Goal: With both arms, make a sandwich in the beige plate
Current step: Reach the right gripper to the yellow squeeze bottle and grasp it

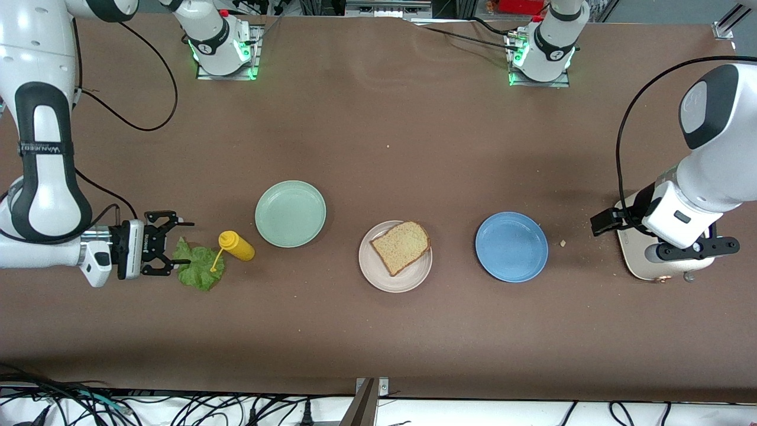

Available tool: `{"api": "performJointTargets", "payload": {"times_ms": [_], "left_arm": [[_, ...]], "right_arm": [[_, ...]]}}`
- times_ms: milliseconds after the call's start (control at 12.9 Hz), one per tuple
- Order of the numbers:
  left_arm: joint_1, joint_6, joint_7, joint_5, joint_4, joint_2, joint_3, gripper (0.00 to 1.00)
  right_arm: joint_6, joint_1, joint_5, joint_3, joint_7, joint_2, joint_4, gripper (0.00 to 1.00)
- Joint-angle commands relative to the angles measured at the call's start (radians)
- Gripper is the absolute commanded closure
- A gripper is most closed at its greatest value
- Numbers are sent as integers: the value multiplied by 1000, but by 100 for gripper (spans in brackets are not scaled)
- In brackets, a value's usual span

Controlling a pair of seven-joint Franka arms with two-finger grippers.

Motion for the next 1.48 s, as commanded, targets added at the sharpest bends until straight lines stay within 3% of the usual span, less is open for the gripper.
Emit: {"api": "performJointTargets", "payload": {"times_ms": [0,389,1166,1321,1399], "left_arm": [[15,-5,25,-26,-6,-2,-13,1],[16,-5,30,-31,-2,-2,-13,1],[21,-4,33,-31,-2,0,-11,1],[24,-2,33,-31,-2,3,-11,1],[24,-2,33,-31,-2,3,-11,1]], "right_arm": [[-55,-15,120,4,-157,82,45,0],[-118,-25,288,4,-416,183,54,0],[-95,-5,400,17,-484,263,67,2],[-95,7,434,17,-480,276,65,20],[-87,13,436,17,-480,276,67,35]]}}
